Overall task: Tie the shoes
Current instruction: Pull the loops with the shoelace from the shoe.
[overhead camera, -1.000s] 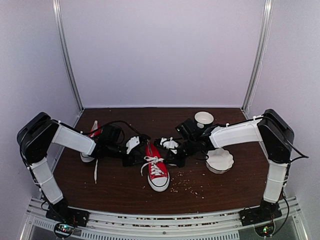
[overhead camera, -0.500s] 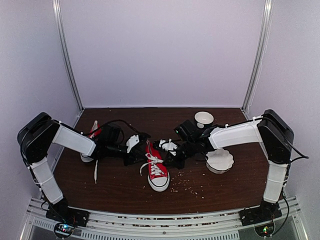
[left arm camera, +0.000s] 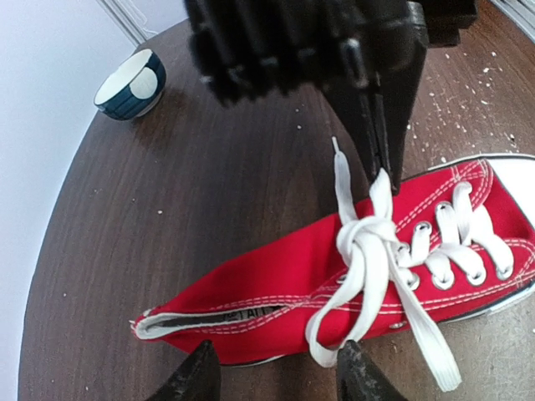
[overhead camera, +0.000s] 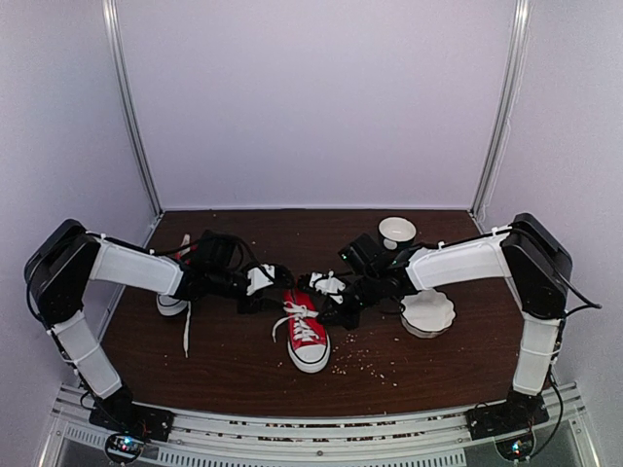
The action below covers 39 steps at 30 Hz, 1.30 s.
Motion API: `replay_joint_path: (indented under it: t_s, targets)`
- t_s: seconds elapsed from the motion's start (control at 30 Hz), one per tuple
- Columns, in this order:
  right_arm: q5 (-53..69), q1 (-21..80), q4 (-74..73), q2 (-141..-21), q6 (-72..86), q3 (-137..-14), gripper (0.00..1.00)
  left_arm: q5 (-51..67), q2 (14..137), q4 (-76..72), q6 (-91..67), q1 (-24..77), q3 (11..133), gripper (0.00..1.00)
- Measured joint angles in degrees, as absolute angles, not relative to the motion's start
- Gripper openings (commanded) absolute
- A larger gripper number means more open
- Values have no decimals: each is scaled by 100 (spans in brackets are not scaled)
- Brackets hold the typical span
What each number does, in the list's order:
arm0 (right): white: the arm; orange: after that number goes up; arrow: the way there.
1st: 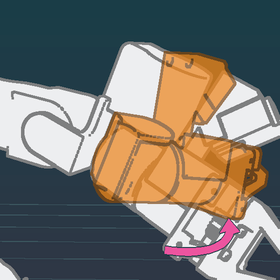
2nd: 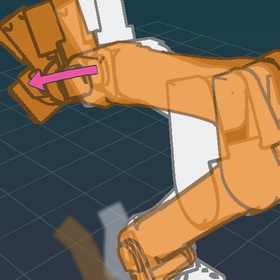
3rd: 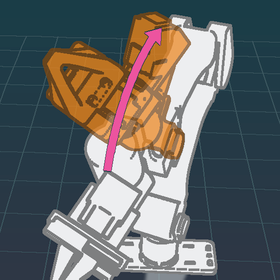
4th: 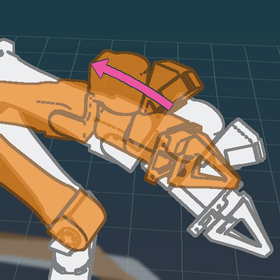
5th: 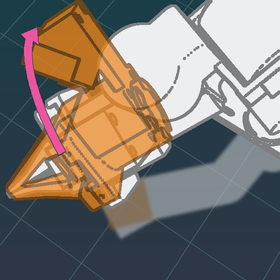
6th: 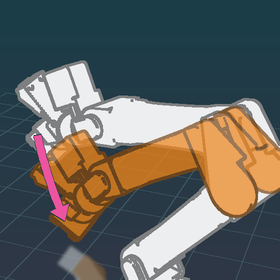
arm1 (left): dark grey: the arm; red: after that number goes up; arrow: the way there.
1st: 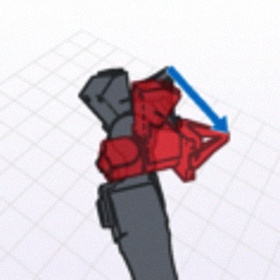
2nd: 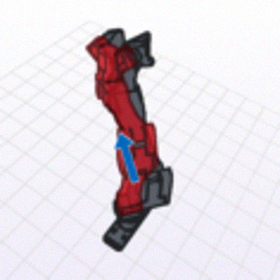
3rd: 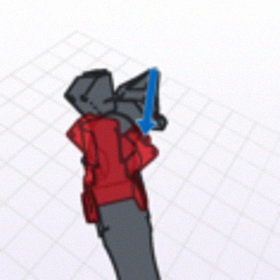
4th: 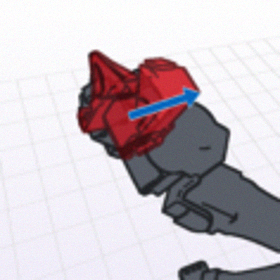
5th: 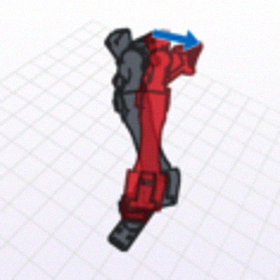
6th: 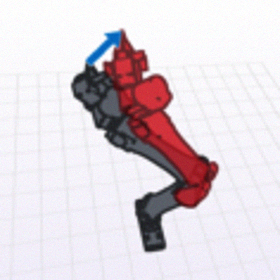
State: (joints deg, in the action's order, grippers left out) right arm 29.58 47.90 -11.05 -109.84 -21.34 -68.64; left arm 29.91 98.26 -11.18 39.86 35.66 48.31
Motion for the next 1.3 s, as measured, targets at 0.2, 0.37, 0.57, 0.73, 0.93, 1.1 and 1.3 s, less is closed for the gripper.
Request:
replay_joint_path:
  t_s: [0.2, 0.37, 0.57, 0.73, 0.93, 1.1, 1.3]
  targets:
    - [2958, 4790, -1149, -10984, -2189, -6864, 0, 2912, 9935, -681, 4414, 3603, 4888, 48]
    - [2961, 4790, -1232, -10984, -2215, -6864, 0, 2657, 10193, -438, 4510, 3741, 5113, 42]
    - [2961, 4781, -1240, -10982, -2215, -6864, 0, 2504, 10228, -631, 4464, 3793, 5054, 43]
    - [2963, 4788, -1240, -10982, -2220, -6864, 0, 2432, 10154, -886, 4351, 3826, 4899, 43]
    - [2965, 4788, -1240, -10982, -2220, -6864, 0, 2421, 9701, -1219, 4316, 3933, 4593, 39]
    - [2965, 4790, -1238, -10982, -2220, -6864, 0, 2425, 9671, -1190, 4353, 3977, 4609, 41]
    - [2965, 4790, -1240, -10982, -2222, -6864, 0, 2414, 10029, -832, 4412, 4003, 4980, 29]
